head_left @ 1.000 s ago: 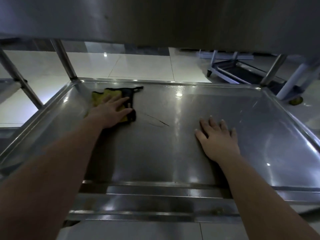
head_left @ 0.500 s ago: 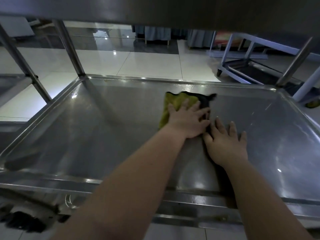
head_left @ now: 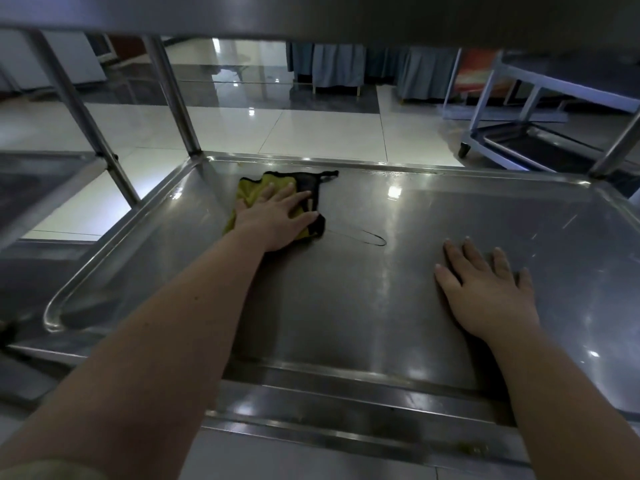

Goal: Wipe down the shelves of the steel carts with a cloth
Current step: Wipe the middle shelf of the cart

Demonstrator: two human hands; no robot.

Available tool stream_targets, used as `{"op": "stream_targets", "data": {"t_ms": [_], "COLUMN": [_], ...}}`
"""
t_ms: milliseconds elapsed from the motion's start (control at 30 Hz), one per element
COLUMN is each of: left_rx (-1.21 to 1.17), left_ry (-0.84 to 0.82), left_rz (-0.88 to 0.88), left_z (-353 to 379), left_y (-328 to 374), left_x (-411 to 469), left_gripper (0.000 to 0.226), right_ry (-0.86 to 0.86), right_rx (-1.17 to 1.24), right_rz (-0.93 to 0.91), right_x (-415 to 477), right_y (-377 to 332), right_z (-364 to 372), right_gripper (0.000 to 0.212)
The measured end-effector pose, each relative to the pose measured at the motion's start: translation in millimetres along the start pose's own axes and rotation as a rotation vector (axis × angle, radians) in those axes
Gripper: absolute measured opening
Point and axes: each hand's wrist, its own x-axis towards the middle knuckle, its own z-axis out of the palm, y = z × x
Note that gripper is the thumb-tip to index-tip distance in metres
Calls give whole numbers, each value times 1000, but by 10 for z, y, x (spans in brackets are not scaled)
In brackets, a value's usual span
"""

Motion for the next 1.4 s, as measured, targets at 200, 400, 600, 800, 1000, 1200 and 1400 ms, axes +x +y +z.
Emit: {"op": "stream_targets", "data": {"t_ms": [200, 400, 600, 800, 1000, 1200, 1400], "left_rx": [3, 18, 9, 7, 0, -33, -17], "left_ry": [55, 75, 65, 56, 45, 57, 7], "left_rz": [-173, -305, -322, -309, -262, -420, -73], "left_z": [-59, -56, -56, -83, -94, -103, 14], "left_y": [-887, -1330, -1233, -1185, -1364, -1320, 63], "left_x": [-177, -282, -265, -312, -273, -3, 76], "left_gripper": [62, 64, 63, 63, 63, 66, 64], "right_ry": [-15, 6, -28, -121, -68, -40, 59], "right_rx": [-6, -10, -91, -68, -70, -104, 293], "right_rz": [-3, -14, -149, -376, -375, -376, -259], "right_x": [-3, -43, -47, -3, 56, 61, 124], "right_y": [-39, -93, -304, -1083, -1208, -1240, -1224], "right_z": [0, 13, -73, 19, 155, 191, 170], "right_gripper": [58, 57, 52, 58, 61, 60, 66]}}
